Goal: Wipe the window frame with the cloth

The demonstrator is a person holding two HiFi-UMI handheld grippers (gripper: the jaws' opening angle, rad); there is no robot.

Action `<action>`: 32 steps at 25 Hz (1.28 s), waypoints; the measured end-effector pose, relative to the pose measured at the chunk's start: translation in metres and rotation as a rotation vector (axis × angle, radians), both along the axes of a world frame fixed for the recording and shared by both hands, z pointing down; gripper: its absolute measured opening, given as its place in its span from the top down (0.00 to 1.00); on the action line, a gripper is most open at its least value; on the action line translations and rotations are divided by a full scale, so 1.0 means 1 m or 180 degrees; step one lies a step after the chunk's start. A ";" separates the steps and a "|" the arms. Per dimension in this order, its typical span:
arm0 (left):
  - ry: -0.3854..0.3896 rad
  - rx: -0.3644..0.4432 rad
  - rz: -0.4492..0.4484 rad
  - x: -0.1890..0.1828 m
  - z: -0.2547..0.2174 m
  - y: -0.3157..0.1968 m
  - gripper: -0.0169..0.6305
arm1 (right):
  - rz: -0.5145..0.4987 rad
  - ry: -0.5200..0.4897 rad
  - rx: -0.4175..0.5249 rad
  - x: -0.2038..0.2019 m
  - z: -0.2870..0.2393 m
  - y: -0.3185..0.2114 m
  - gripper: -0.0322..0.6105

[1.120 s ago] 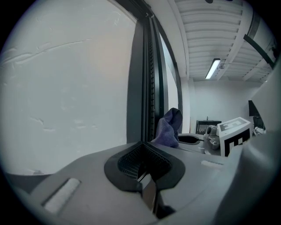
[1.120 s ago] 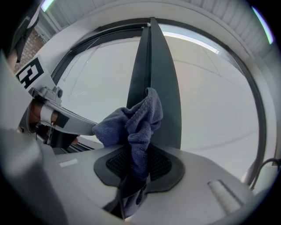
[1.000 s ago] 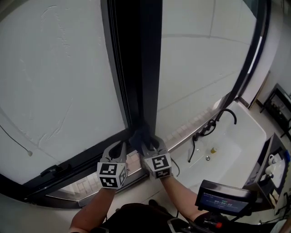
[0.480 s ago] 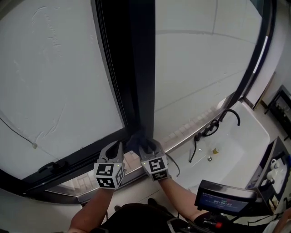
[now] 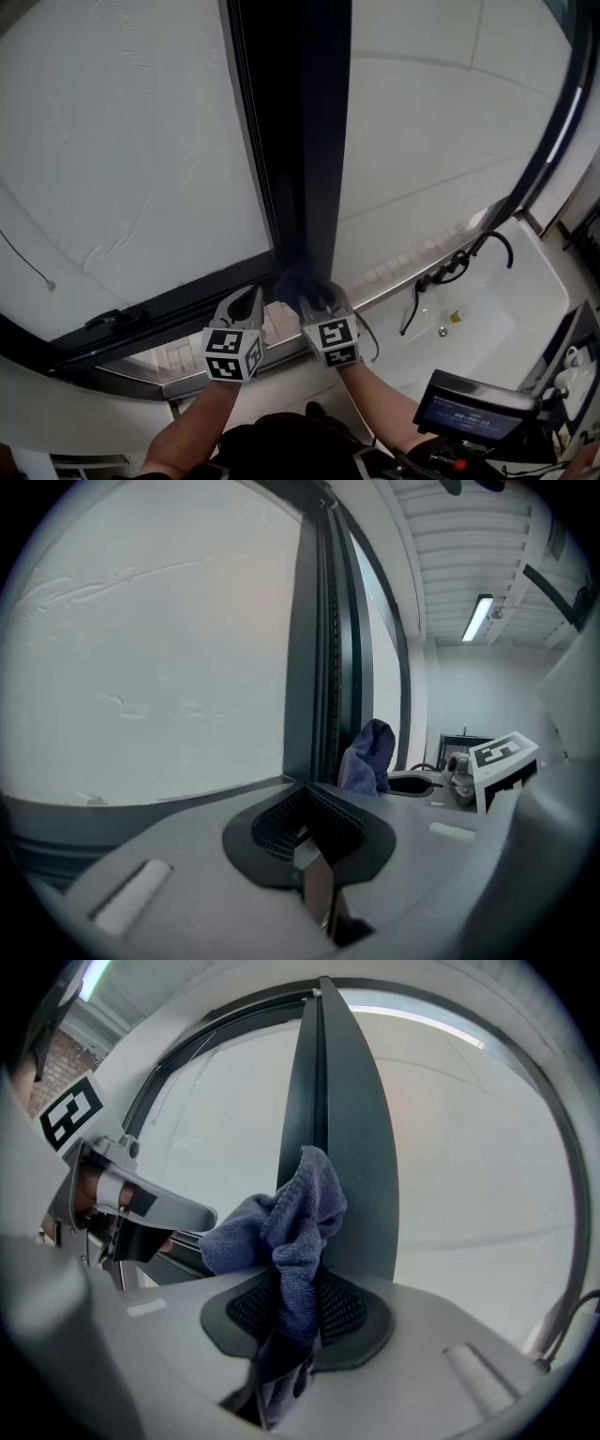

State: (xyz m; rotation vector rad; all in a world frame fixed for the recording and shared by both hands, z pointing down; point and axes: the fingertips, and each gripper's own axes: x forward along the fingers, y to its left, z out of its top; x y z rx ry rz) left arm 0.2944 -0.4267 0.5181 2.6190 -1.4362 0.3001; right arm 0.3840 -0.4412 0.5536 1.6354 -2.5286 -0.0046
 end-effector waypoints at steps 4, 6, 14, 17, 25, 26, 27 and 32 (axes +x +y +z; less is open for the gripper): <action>0.0015 -0.0028 0.0092 -0.004 0.001 0.007 0.97 | 0.0141 0.0020 -0.0116 0.007 0.011 0.010 0.81; 0.0021 -0.0043 0.0123 -0.007 0.000 0.010 0.97 | 0.0223 -0.0017 -0.0168 0.009 0.014 0.016 0.81; 0.0055 -0.0134 0.0250 -0.009 0.008 0.017 0.97 | 0.0325 -0.0053 -0.0231 0.012 0.019 0.027 0.81; 0.0043 -0.0165 0.0214 -0.010 0.013 0.015 0.97 | 0.0254 -0.0028 -0.0223 0.005 0.019 0.020 0.81; 0.0027 -0.0230 0.0037 -0.013 0.023 0.009 0.97 | -0.0067 -0.0032 -0.0277 -0.007 0.018 0.001 0.81; 0.0027 -0.0235 -0.0004 -0.015 0.024 0.008 0.97 | -0.0132 -0.0043 -0.0287 -0.010 0.017 0.001 0.81; 0.0029 -0.0238 -0.0047 -0.017 0.025 0.008 0.97 | -0.0185 -0.0044 -0.0296 -0.012 0.016 0.001 0.81; 0.0065 -0.0234 -0.0232 -0.029 0.031 0.007 0.97 | -0.0365 -0.0087 -0.0337 -0.022 0.017 -0.001 0.81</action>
